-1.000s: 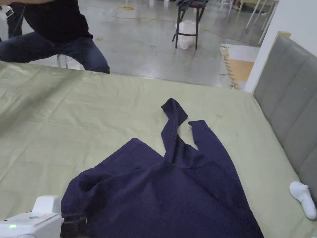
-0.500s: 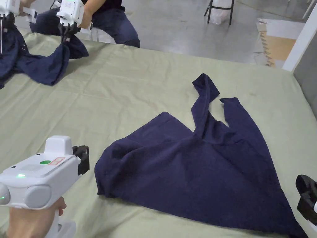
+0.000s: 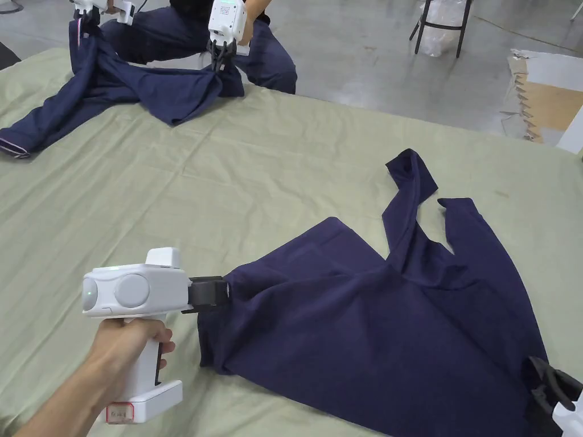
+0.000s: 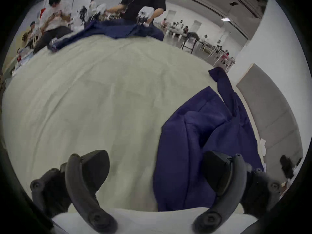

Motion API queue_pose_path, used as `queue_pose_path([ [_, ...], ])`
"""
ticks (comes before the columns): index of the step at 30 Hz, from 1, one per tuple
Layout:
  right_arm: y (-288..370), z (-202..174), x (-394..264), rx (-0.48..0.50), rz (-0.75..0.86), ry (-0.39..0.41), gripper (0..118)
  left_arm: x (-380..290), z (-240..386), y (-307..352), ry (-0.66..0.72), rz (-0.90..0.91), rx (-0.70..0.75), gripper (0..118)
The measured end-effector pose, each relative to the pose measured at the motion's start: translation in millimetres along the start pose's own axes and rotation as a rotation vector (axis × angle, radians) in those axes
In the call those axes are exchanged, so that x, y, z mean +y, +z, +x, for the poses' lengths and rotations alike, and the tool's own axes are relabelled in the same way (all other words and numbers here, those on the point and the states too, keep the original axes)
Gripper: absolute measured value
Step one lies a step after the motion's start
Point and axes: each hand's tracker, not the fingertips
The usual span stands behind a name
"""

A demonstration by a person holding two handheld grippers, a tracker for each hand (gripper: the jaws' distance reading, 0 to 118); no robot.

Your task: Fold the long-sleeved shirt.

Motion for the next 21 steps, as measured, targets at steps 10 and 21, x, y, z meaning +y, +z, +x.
queue_pose_path([
  [10, -52, 2, 0, 0.034, -0.092, 0.006, 0, -23, 3, -40, -0.028, -0.017, -0.038, 9],
  [21, -253, 9, 77, 0.139, -0.204, 0.172, 118, -14, 14, -38, -0.029, 0.016, -0.035, 9],
])
